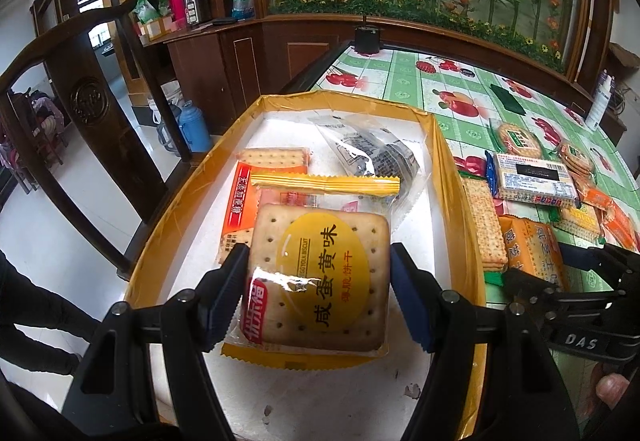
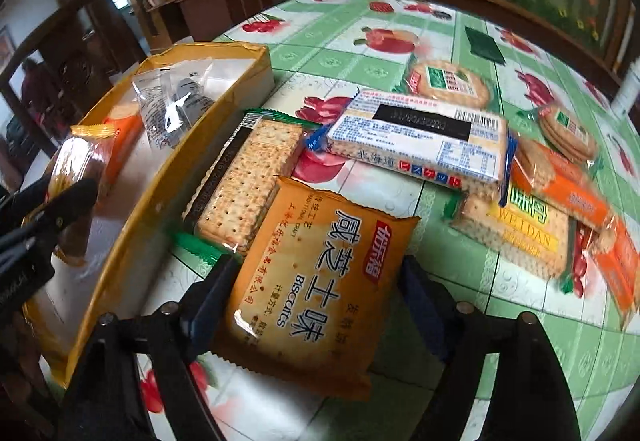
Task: Organize snacks
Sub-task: 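Lower both packs into the foam box and open both grippers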
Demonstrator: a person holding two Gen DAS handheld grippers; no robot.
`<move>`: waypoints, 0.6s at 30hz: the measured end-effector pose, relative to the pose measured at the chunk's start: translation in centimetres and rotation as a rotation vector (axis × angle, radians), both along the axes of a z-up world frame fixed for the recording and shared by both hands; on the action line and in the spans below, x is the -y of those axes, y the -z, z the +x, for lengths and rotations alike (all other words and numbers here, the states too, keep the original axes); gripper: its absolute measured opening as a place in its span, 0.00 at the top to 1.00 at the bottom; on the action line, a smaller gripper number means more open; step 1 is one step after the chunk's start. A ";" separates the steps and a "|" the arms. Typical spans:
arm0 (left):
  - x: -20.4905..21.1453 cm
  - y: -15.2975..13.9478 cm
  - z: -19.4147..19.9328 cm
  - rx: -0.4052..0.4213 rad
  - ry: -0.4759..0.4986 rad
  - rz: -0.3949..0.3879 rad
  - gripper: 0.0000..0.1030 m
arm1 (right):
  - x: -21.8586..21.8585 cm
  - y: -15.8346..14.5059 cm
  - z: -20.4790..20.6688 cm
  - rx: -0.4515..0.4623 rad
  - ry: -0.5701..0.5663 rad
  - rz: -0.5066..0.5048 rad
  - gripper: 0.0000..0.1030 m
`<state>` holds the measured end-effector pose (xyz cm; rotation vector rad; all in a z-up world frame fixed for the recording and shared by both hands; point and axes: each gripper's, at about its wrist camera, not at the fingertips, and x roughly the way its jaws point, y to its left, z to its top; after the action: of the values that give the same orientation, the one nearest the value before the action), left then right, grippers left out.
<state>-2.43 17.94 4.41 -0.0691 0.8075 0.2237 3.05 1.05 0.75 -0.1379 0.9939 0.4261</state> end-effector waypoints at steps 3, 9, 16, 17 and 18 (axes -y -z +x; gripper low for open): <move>0.0 0.1 0.0 0.003 -0.003 0.001 0.31 | 1.2 -0.6 -0.3 0.031 0.006 0.002 0.27; 0.1 -0.1 -0.2 0.016 -0.010 0.008 0.31 | 1.8 -3.2 -1.6 0.078 -0.025 0.056 0.27; -0.1 -0.4 -0.6 0.020 -0.028 0.031 0.31 | -2.0 -5.2 -1.7 0.124 -0.126 0.075 0.27; -0.2 -0.4 -0.6 0.020 -0.031 0.033 0.31 | -2.8 -5.5 -1.6 0.134 -0.146 0.078 0.27; -0.3 -0.3 -0.6 0.019 -0.034 0.033 0.31 | -3.5 -5.7 -1.4 0.143 -0.162 0.080 0.27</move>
<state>-3.06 18.19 4.73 -0.0543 0.7838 0.2683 1.61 4.51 6.44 -0.1751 0.8270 0.5954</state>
